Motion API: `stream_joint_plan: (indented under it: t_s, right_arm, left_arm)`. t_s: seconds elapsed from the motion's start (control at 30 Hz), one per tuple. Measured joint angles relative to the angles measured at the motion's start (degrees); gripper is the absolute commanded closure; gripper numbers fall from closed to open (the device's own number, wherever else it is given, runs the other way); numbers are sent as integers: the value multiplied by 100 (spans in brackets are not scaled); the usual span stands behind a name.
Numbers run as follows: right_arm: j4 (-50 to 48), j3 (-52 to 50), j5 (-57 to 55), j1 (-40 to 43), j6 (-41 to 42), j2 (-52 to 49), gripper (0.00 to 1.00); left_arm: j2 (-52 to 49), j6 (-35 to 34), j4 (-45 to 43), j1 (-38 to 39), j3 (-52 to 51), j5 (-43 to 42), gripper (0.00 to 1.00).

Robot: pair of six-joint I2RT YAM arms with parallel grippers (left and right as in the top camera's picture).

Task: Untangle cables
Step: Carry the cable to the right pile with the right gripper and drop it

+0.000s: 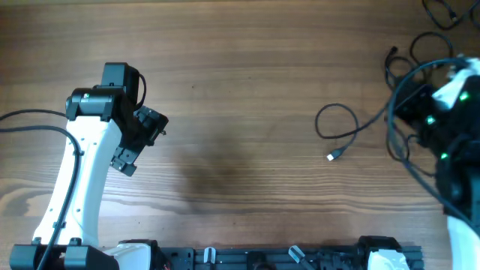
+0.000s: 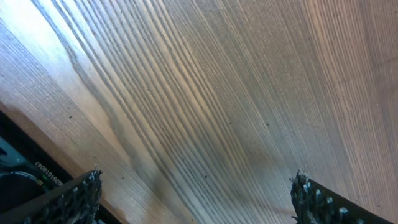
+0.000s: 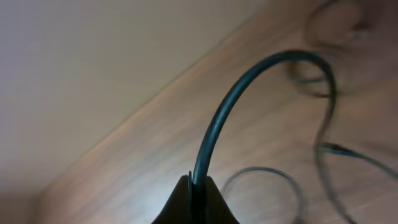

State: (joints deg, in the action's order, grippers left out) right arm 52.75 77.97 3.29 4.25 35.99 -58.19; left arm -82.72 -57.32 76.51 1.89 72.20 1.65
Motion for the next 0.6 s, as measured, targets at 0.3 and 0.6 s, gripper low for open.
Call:
stream_joint_plan:
  t_s: [0.3,0.6]
  right_arm:
    - [245,216,-1904,1937,-809,-1180,96]
    - [-699,256,-1464,3432,-1095,-1320,95]
  left_arm:
    - [0,0,-31,0,0,0,0]
    - [0,0,-111,0,0,0,0]
